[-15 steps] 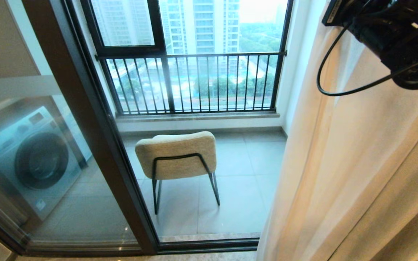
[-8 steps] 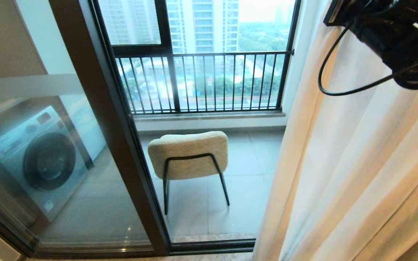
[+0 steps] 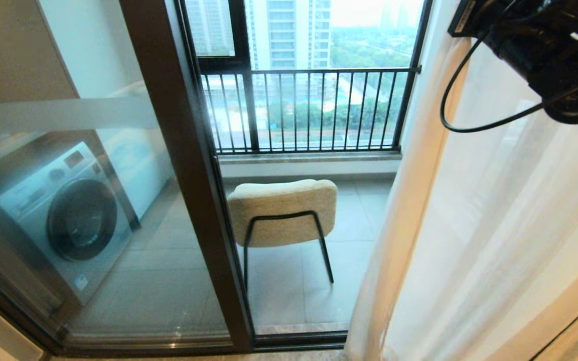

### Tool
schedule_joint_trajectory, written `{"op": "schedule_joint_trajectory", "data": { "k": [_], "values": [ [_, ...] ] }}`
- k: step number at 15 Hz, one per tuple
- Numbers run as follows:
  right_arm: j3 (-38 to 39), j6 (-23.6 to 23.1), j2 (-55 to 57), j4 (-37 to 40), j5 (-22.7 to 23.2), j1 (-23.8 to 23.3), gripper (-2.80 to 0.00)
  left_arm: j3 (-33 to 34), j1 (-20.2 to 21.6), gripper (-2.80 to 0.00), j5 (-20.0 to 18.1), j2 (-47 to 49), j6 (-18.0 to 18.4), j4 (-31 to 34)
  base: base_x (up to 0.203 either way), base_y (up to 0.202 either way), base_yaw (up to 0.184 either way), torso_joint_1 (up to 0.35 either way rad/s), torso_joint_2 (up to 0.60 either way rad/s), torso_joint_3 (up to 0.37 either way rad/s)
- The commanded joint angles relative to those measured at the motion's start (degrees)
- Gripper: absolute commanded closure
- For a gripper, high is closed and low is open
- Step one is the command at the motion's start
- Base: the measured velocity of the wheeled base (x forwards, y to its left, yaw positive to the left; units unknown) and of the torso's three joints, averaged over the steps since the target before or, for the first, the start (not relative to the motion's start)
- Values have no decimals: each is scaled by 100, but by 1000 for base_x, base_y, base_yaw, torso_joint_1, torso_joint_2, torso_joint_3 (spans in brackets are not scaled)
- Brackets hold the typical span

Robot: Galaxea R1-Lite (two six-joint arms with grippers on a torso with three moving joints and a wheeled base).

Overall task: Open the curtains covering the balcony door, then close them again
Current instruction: Close the inner curtains on both sides

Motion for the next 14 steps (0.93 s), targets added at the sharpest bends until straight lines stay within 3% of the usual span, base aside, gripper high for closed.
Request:
{"op": "schedule_joint_trajectory", "data": {
  "k": [1, 14],
  "values": [
    [-9, -5, 6, -20, -1, 8, 0, 0, 1, 0, -2, -2, -4, -2, 0, 189, 5, 6, 0, 2],
    [-26, -5, -30, -17, -10, 8, 0, 0, 1, 0, -2, -2, 2, -2, 0, 192, 0, 3, 2, 4]
  ]
}}
